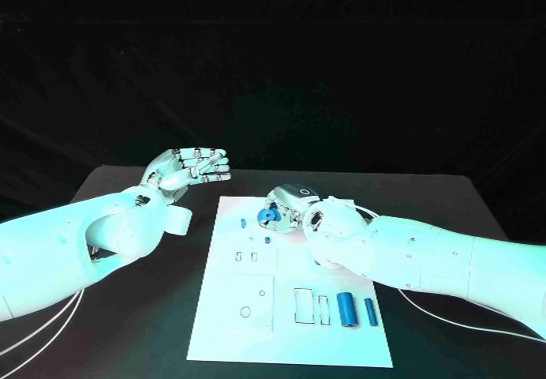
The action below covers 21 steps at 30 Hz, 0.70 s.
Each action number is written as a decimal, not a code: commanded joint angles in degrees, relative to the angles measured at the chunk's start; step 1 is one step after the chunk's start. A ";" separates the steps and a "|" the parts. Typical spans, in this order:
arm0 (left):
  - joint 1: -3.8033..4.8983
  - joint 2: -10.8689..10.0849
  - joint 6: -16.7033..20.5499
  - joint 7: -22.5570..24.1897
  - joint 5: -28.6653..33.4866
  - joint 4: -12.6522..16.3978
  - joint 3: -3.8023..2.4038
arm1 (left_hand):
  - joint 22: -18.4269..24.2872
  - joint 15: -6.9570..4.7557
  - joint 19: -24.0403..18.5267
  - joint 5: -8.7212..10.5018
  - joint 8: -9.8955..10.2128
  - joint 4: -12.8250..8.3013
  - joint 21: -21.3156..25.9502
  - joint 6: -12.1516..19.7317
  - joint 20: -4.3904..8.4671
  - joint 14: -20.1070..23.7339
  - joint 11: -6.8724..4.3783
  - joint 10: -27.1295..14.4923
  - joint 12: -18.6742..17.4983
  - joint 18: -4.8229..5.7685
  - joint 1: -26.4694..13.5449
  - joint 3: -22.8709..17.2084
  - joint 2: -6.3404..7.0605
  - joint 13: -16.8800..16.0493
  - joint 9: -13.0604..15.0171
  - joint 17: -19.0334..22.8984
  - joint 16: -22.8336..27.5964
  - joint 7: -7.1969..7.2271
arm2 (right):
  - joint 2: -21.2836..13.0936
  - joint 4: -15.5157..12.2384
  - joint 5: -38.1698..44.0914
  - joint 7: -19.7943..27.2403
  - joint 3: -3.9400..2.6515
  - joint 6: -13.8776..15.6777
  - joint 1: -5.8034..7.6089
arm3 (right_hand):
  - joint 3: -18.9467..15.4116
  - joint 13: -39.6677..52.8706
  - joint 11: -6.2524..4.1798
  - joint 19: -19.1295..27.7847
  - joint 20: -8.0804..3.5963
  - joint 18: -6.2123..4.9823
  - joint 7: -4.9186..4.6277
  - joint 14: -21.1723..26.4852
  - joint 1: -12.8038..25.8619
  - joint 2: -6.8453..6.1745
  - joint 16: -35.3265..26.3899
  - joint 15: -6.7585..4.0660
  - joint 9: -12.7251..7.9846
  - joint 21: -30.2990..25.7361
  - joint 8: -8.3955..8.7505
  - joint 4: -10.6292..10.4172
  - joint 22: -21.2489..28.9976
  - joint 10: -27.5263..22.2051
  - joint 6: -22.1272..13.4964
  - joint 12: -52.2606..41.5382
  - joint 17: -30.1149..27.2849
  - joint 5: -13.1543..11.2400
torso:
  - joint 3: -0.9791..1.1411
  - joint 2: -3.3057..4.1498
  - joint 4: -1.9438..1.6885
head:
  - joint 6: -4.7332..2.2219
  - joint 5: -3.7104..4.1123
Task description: Assemble the parts on the task board
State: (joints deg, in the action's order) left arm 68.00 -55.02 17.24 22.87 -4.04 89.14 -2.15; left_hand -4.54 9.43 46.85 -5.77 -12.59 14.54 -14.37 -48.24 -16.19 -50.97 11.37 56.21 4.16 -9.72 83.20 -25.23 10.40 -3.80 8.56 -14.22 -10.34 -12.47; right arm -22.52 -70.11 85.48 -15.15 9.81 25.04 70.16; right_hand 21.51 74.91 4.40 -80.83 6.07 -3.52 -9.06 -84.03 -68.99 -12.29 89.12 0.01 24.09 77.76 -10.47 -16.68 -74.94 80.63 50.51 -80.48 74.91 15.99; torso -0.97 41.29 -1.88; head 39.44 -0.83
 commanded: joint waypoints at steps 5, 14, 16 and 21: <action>0.09 -0.05 -0.69 0.17 -0.48 0.25 -0.05 | 0.07 0.26 -0.50 0.32 0.38 -0.05 0.25 0.39 0.09 0.22 0.17 -0.03 -0.21 -0.73 0.28 -0.37 -0.04 -0.03 -0.08 -0.07 0.34 -1.81 | -0.20 0.07 -1.76 0.68 0.13 -3.73 -0.16 | -0.26 3.16 -0.01 -0.35 0.32 -0.11 -0.06 -5.45 0.62 0.49 0.21 0.32 -0.03 0.05 0.08 0.09 -1.91 0.31 0.58 -0.31 12.79 0.02 | 0.00 0.00 0.00 | 0.05 0.05; 0.09 -0.20 -0.71 0.19 -0.47 0.24 -0.05 | 0.07 0.26 -0.50 0.32 0.38 -0.05 0.25 0.39 0.09 0.22 0.17 -0.03 -0.21 -0.73 0.28 -0.37 -0.04 -0.03 -0.08 -0.07 0.34 -1.81 | -0.70 0.74 -0.95 0.32 0.14 -3.58 -0.16 | 0.14 3.41 -0.13 -0.60 0.25 -0.02 0.06 -5.50 -0.15 0.64 0.27 0.22 -0.07 0.35 0.01 0.71 -2.30 0.51 0.99 -0.50 13.00 0.05 | -0.01 -0.03 0.00 | 0.07 0.14; 0.09 -0.19 -0.71 0.20 -0.47 0.24 -0.05 | 0.07 0.26 -0.50 0.32 0.38 -0.05 0.25 0.39 0.09 0.22 0.17 -0.03 -0.21 -0.73 0.28 -0.37 -0.04 -0.03 -0.08 -0.07 0.34 -1.81 | -0.82 0.78 -0.82 0.32 0.15 -3.56 -0.16 | 0.20 3.45 -0.14 -0.67 0.24 0.00 0.07 -5.51 -0.29 0.61 0.29 0.21 -0.09 0.44 0.02 0.80 -2.40 0.54 1.02 -0.54 13.06 0.05 | -0.04 -0.07 -0.03 | 0.07 0.16; 0.09 -0.24 -0.69 0.22 -0.47 0.20 -0.05 | 0.07 0.26 -0.50 0.32 0.38 -0.05 0.25 0.39 0.09 0.22 0.17 -0.03 -0.21 -0.73 0.28 -0.37 -0.04 -0.03 -0.08 -0.07 0.34 -1.81 | -1.45 0.00 -0.70 0.52 0.16 -2.56 -0.16 | 0.23 3.49 -0.15 -0.74 0.23 0.03 0.07 -5.52 -0.37 0.58 0.31 0.20 -0.09 0.53 0.02 0.86 -2.51 0.58 1.04 -0.57 13.12 0.05 | -0.01 -0.04 -0.05 | 0.07 0.12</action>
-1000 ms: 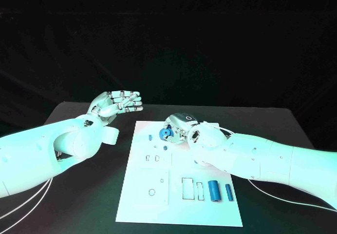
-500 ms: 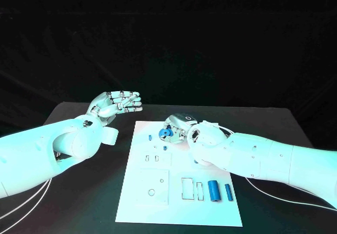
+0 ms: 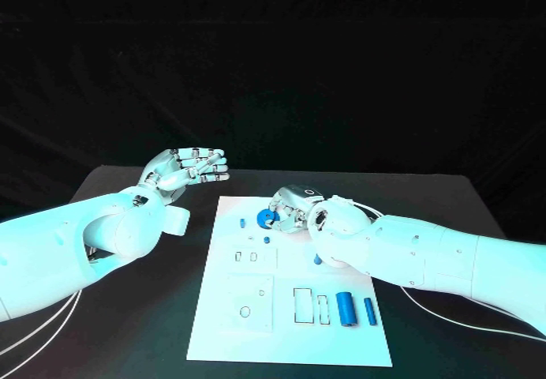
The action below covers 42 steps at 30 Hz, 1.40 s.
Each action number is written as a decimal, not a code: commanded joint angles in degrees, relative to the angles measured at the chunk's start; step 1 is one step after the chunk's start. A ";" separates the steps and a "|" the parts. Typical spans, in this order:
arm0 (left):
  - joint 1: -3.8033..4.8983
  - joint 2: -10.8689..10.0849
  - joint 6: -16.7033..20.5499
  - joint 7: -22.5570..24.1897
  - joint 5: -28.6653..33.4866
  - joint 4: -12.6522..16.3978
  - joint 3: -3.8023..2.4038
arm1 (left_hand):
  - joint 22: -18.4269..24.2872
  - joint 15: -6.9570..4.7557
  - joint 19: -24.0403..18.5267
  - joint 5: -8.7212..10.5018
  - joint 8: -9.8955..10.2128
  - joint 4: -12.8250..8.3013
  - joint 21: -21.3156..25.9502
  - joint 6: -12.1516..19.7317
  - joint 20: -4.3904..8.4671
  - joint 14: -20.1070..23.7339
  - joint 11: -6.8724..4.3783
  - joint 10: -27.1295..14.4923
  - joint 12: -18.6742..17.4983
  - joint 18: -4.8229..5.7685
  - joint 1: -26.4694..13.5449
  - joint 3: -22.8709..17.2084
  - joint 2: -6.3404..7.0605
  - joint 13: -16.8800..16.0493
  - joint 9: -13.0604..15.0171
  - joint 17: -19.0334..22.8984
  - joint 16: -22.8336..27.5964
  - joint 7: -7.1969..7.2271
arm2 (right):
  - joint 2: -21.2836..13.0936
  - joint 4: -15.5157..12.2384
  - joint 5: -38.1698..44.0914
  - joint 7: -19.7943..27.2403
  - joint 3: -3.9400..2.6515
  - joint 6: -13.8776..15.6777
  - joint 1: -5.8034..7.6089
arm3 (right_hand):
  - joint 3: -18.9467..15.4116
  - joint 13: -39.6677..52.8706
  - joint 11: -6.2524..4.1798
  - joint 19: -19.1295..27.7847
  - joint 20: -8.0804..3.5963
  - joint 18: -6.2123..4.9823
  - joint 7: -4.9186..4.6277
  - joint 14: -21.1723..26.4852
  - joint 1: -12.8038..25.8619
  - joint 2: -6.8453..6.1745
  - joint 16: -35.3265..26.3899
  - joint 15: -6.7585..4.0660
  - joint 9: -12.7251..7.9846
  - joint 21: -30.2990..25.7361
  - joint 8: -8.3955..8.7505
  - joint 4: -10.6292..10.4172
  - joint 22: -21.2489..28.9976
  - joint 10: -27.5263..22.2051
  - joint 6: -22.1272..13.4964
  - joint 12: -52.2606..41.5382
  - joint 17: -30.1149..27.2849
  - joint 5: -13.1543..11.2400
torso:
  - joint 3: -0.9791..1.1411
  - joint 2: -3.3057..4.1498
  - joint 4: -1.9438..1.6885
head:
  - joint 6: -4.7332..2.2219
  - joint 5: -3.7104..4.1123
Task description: Assemble the parts on the task board
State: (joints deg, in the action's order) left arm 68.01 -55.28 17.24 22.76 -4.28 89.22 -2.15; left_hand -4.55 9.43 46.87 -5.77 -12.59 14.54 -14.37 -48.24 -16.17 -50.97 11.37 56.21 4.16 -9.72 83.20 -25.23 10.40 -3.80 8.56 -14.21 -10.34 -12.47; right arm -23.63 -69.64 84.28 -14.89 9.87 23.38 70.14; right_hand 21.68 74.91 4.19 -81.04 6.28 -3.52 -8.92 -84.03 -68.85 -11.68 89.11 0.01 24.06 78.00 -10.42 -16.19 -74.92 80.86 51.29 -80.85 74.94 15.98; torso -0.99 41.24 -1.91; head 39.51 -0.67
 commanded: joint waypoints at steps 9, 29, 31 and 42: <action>0.09 -0.17 -0.66 0.36 -0.23 0.02 -0.05 | 0.11 0.28 -0.56 0.32 0.40 -0.08 0.28 0.41 0.05 0.26 0.17 -0.05 -0.22 -0.73 0.25 -0.40 -0.01 -0.02 -0.09 -0.11 0.44 -1.80 | -4.39 -4.76 0.22 1.07 0.06 4.12 0.07 | 0.17 3.72 0.02 -0.58 0.00 0.05 -0.03 -5.52 -0.84 -0.12 0.30 0.17 -0.08 0.35 -0.05 0.58 -2.59 0.54 0.40 -0.38 13.05 0.07 | -0.05 -0.11 0.05 | -0.14 -0.10; 0.06 -0.25 -0.63 0.40 -0.15 -0.67 0.00 | 0.13 0.28 -0.58 0.32 0.42 -0.12 0.31 0.43 0.05 0.27 0.17 -0.07 -0.23 -0.73 0.25 -0.44 -0.01 -0.02 -0.09 -0.13 0.50 -1.79 | -26.86 -15.91 -19.46 14.19 -0.12 0.14 4.95 | 2.03 1.77 0.17 1.89 -0.01 -0.83 -0.31 -5.09 -9.11 -3.48 -0.28 0.24 -0.87 -3.32 0.74 6.48 0.48 -1.23 0.90 1.50 11.34 -0.06 | 0.78 -0.80 1.21 | -0.49 -0.01; 0.05 -0.16 -0.67 0.41 -0.15 -0.72 0.01 | 0.13 0.28 -0.58 0.32 0.42 -0.12 0.31 0.43 0.05 0.27 0.17 -0.07 -0.23 -0.73 0.25 -0.44 -0.01 -0.02 -0.09 -0.13 0.50 -1.79 | -28.13 -15.36 -18.97 14.82 -0.08 -0.74 4.90 | 2.03 1.17 0.24 2.40 0.05 -0.98 -0.38 -4.95 -10.13 -3.78 -0.46 0.32 -0.97 -4.00 0.84 7.27 1.01 -1.86 0.90 2.07 10.80 -0.08 | 0.88 -0.86 1.31 | -0.42 0.10; 0.03 0.17 -0.82 0.44 -0.14 -0.96 0.04 | 0.13 0.28 -0.58 0.32 0.42 -0.12 0.31 0.43 0.05 0.27 0.17 -0.07 -0.23 -0.73 0.25 -0.44 -0.01 -0.02 -0.09 -0.13 0.50 -1.79 | -30.03 -12.07 -15.90 15.69 0.03 -2.59 3.32 | 2.28 0.23 0.36 2.95 0.14 -1.14 -0.52 -4.74 -12.13 -4.20 -0.70 0.41 -1.20 -4.78 1.07 8.91 1.50 -2.79 0.78 2.94 10.13 -0.08 | 0.98 -0.72 1.15 | -0.18 0.80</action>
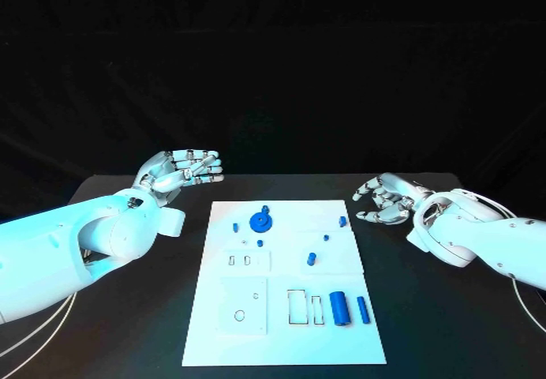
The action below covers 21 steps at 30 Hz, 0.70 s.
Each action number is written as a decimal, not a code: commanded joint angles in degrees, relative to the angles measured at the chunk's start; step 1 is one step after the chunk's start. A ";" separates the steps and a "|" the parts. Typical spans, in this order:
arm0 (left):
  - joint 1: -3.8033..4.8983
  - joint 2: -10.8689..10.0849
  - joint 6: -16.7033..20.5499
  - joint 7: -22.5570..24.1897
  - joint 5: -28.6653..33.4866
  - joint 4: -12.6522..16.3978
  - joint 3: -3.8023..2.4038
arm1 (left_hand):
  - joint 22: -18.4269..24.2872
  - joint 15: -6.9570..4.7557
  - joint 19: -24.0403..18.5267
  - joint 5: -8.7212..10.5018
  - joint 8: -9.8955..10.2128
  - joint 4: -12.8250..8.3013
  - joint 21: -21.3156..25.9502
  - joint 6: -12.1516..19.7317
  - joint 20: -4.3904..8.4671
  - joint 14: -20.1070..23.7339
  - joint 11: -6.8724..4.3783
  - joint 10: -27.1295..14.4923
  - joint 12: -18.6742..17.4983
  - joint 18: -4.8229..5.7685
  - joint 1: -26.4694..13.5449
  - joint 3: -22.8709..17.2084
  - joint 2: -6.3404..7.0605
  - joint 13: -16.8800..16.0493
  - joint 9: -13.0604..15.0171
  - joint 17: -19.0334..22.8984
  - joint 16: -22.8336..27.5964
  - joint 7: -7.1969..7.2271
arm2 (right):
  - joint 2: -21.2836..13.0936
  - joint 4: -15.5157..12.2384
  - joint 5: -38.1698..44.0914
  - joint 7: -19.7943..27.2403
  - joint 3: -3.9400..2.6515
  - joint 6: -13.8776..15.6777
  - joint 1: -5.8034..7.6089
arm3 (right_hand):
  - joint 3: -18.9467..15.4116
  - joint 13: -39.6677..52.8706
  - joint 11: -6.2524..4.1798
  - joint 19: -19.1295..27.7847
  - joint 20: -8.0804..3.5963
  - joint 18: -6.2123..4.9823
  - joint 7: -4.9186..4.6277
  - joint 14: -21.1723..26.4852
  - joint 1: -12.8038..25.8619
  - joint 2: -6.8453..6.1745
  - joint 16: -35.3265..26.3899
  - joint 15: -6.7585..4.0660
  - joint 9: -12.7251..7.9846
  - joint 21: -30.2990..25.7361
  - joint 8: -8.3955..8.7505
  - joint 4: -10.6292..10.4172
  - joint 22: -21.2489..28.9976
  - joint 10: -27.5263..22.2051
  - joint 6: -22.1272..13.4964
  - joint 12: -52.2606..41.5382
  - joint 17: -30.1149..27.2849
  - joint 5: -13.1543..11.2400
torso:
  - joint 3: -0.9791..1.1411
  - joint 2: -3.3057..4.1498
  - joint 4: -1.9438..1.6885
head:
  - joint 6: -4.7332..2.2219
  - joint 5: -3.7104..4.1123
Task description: Assemble the parts on the task board
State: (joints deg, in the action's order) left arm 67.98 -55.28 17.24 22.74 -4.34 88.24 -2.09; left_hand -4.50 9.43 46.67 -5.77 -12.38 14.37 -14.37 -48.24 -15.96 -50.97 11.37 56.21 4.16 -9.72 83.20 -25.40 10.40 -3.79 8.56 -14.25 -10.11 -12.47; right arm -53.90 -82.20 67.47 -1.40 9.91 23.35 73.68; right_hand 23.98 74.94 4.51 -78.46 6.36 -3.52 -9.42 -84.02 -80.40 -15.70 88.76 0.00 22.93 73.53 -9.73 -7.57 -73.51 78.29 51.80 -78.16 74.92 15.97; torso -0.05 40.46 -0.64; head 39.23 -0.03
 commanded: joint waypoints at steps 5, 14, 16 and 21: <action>0.04 0.30 -0.85 0.45 -0.08 -0.11 -0.01 | 0.08 0.28 -0.37 0.32 0.21 0.05 0.31 0.43 -0.17 0.27 0.17 -0.07 -0.23 -0.73 0.25 -0.27 -0.01 -0.03 -0.09 -0.09 0.27 -1.79 | 1.38 2.36 1.90 1.24 0.07 -2.47 -0.68 | -0.05 0.34 0.07 0.19 0.07 -1.08 -0.07 -4.83 -0.52 -0.15 -0.24 0.43 -0.11 -0.07 0.44 0.27 -0.15 -0.12 0.18 0.15 10.50 -0.08 | -0.10 0.04 -0.34 | 0.28 0.20; 0.03 0.44 -0.84 0.40 -0.08 -0.26 0.02 | 0.08 0.28 -0.37 0.32 0.21 0.05 0.31 0.43 -0.17 0.27 0.17 -0.07 -0.23 -0.73 0.25 -0.27 -0.01 -0.03 -0.09 -0.09 0.27 -1.79 | 3.81 4.79 2.18 -0.03 0.18 -2.65 -1.89 | -0.48 0.52 0.16 0.00 0.14 -1.02 -0.14 -4.92 0.41 0.17 -0.12 0.52 -0.20 0.09 0.50 -0.33 -0.40 0.09 0.18 -0.03 10.84 -0.13 | -0.12 0.12 -0.29 | 0.49 -0.34; 0.03 0.47 -0.85 0.39 -0.08 -0.29 0.02 | 0.08 0.28 -0.37 0.32 0.21 0.05 0.31 0.43 -0.17 0.27 0.17 -0.07 -0.23 -0.73 0.25 -0.27 -0.01 -0.03 -0.09 -0.09 0.27 -1.79 | 4.09 4.91 2.11 -0.08 0.18 -2.80 -2.04 | -0.48 0.52 0.16 0.00 0.14 -1.02 -0.14 -4.92 0.41 0.17 -0.12 0.52 -0.20 0.09 0.50 -0.33 -0.40 0.09 0.18 -0.03 10.84 -0.13 | -0.16 0.09 -0.32 | 0.54 -0.30; 0.03 0.49 -0.86 0.37 -0.08 -0.31 0.03 | 0.08 0.28 -0.37 0.32 0.21 0.05 0.31 0.43 -0.17 0.27 0.17 -0.07 -0.23 -0.73 0.25 -0.27 -0.01 -0.03 -0.09 -0.09 0.27 -1.79 | 4.61 5.03 1.93 -0.21 0.19 -3.41 -2.33 | -0.62 0.72 0.15 -0.17 0.16 -0.97 -0.12 -4.97 0.71 0.29 -0.07 0.53 -0.20 0.29 0.46 -0.55 -0.62 0.28 0.30 -0.21 11.00 -0.12 | -0.29 0.01 -0.29 | 0.88 -0.46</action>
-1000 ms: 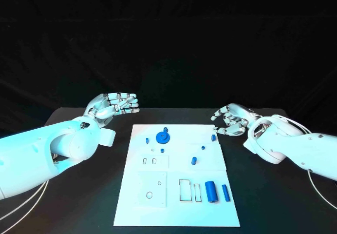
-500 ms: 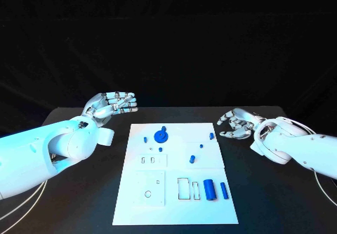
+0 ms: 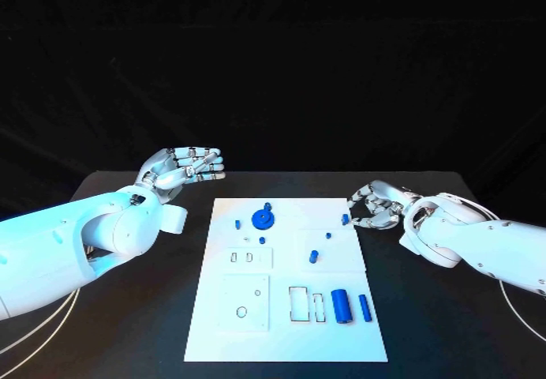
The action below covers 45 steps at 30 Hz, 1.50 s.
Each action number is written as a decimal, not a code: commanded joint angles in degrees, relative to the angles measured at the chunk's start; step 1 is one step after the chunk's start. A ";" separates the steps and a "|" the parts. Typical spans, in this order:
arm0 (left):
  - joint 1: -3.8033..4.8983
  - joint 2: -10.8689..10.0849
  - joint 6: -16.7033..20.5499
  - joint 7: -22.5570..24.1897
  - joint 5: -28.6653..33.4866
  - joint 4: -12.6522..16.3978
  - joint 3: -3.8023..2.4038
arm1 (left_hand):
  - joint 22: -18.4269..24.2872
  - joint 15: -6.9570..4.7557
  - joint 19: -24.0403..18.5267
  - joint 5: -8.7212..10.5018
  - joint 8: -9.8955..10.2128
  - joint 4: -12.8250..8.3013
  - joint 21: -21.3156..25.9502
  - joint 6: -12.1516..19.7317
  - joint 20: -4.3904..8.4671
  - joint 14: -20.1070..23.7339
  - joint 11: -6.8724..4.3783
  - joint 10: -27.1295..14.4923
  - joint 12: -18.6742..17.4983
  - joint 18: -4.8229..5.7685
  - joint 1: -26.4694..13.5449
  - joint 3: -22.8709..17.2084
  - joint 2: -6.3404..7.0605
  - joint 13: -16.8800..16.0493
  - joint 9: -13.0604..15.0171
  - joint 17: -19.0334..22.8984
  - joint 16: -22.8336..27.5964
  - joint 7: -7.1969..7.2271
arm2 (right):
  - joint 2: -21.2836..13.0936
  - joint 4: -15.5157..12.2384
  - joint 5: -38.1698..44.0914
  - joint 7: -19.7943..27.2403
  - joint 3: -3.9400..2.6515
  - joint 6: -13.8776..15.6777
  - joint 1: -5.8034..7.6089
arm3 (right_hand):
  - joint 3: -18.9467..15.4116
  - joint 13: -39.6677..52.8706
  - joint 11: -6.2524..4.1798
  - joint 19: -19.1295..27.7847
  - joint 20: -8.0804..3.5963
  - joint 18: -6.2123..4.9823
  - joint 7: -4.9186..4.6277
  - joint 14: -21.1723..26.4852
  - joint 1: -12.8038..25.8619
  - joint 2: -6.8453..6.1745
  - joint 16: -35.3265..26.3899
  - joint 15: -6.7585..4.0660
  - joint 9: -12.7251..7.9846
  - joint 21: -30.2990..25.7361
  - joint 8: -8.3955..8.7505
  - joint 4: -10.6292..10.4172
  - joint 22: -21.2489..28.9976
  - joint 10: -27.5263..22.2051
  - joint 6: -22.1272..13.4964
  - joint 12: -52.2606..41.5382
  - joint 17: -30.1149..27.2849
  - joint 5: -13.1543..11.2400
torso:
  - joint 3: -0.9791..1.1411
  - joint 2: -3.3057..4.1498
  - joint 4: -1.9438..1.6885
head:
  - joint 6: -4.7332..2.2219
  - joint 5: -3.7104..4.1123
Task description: Assemble the parts on the task board
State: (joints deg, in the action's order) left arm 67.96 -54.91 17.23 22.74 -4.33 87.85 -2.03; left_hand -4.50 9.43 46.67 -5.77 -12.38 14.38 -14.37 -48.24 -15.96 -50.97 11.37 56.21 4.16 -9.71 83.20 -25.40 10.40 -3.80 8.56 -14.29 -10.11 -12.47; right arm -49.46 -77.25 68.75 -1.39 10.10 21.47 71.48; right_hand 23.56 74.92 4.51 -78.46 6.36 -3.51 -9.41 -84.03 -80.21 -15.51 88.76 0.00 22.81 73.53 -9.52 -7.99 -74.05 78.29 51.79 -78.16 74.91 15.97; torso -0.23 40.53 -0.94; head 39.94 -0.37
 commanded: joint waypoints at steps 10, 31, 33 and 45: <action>0.05 0.03 -0.84 0.33 -0.08 0.17 -0.03 | 0.08 0.28 -0.38 0.32 0.21 0.05 0.31 0.43 -0.17 0.27 0.17 -0.07 -0.23 -0.74 0.25 -0.27 -0.01 -0.02 -0.09 -0.05 0.27 -1.79 | 0.82 0.24 0.50 -0.47 0.01 -2.17 -0.47 | -0.27 1.16 0.12 -0.44 0.16 -0.88 -0.06 -5.07 0.68 0.27 0.07 0.51 -0.06 0.64 0.12 -0.28 -0.45 0.67 0.56 -0.58 11.43 -0.10 | -0.04 -0.07 0.20 | 0.35 -0.22; 0.05 -0.12 -0.87 0.26 -0.08 0.29 -0.03 | 0.08 0.28 -0.38 0.32 0.21 0.05 0.31 0.43 -0.17 0.27 0.17 -0.07 -0.23 -0.74 0.25 -0.27 -0.01 -0.02 -0.09 -0.05 0.27 -1.79 | 2.68 1.91 0.23 -0.82 0.00 -2.90 -1.09 | 0.90 2.67 -0.53 -1.61 -0.24 -0.55 0.63 -5.20 0.87 2.10 0.21 -0.02 0.05 1.93 -0.88 -0.83 -1.87 2.25 2.91 -1.96 11.87 -0.03 | -0.03 -0.07 0.10 | 0.49 -0.21; 0.05 -0.14 -0.87 0.26 -0.08 0.30 -0.03 | 0.08 0.28 -0.38 0.32 0.21 0.05 0.31 0.43 -0.17 0.27 0.17 -0.07 -0.23 -0.74 0.25 -0.27 -0.01 -0.02 -0.09 -0.05 0.27 -1.79 | 2.81 2.13 0.21 -0.85 0.00 -2.88 -1.13 | 0.90 2.66 -0.53 -1.60 -0.24 -0.55 0.64 -5.21 0.88 2.10 0.23 -0.02 0.05 1.92 -0.88 -0.84 -1.85 2.24 2.92 -1.95 11.91 -0.03 | -0.02 -0.07 0.11 | 0.52 -0.21; 0.05 -0.15 -0.88 0.23 -0.08 0.25 -0.03 | 0.15 0.28 -0.39 0.32 0.22 -0.05 0.36 0.42 -0.19 0.22 0.16 -0.06 -0.23 -0.75 0.19 -0.37 0.02 -0.03 -0.08 -0.16 0.46 -1.77 | 3.14 2.71 -0.72 -0.61 0.00 -1.57 -1.21 | 1.42 2.84 -0.87 -1.75 -0.49 -0.53 1.05 -5.23 1.39 2.84 0.24 -0.30 0.18 2.01 -1.53 -1.27 -2.03 2.46 4.11 -2.10 11.96 -0.07 | -0.01 -0.14 0.16 | 0.55 -0.37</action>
State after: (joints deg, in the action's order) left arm 67.96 -55.11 17.23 22.64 -4.33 87.99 -2.02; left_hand -4.41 9.43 46.68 -5.77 -12.37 14.38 -14.37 -48.24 -15.96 -50.97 11.37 56.22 4.16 -9.72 83.20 -25.39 10.40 -3.80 8.56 -14.41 -9.86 -12.47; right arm -46.39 -74.55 68.44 -2.31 10.09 19.75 70.32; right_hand 24.64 74.91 3.64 -79.79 5.89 -3.52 -8.45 -84.03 -78.97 -13.16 88.77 0.00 22.94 75.32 -10.88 -9.32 -74.94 80.40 55.62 -80.04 74.94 15.97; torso -0.24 40.41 -0.83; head 40.49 -0.74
